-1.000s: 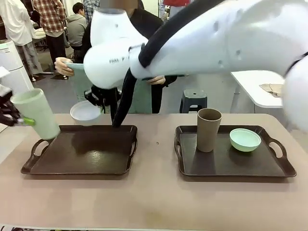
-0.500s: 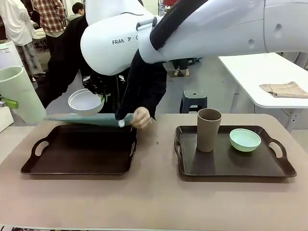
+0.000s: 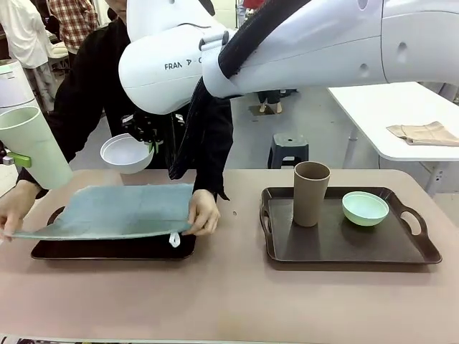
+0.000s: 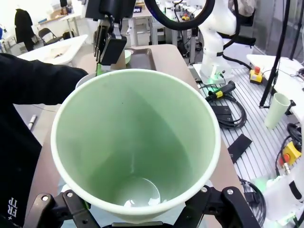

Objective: Set up a tray with a mat and arrange the tableware.
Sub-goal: Place the Picnic Bowl and Reusable plastic cup back onto the Handle tray in front of the human's position.

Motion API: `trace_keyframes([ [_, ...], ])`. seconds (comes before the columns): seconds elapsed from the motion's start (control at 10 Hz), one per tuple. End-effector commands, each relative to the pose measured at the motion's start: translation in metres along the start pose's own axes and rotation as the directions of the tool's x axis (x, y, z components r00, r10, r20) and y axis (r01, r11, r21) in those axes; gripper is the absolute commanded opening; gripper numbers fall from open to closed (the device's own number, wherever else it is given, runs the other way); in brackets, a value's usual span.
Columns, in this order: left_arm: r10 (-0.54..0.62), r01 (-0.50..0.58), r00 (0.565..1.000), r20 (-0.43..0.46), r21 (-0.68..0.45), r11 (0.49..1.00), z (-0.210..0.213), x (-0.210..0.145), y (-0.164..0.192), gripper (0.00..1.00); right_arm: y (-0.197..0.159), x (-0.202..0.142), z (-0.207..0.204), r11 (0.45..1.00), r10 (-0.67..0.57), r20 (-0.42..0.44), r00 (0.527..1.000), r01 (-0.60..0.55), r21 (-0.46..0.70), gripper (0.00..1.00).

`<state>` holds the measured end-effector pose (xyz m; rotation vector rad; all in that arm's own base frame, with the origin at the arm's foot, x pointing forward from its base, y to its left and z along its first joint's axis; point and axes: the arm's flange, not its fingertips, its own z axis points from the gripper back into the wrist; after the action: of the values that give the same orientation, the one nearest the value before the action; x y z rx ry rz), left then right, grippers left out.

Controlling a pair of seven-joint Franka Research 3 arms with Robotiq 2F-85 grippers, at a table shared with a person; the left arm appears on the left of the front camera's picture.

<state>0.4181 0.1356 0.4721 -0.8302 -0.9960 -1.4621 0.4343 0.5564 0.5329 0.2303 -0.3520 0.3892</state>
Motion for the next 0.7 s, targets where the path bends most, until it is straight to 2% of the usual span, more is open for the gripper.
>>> trace_keyframes([
  [0.0,-0.016,0.016,1.0,0.0,0.003,1.0,0.0017,0.0046,-0.0001,0.33,0.0003,0.0001,0.0005,1.0,0.004,-0.002,1.0,-0.004,0.012,0.0],
  [0.6,-0.016,0.016,1.0,0.0,0.003,1.0,0.0017,0.0046,-0.0001,0.33,0.0003,0.0001,0.0005,1.0,0.004,-0.002,1.0,-0.004,0.012,0.0],
])
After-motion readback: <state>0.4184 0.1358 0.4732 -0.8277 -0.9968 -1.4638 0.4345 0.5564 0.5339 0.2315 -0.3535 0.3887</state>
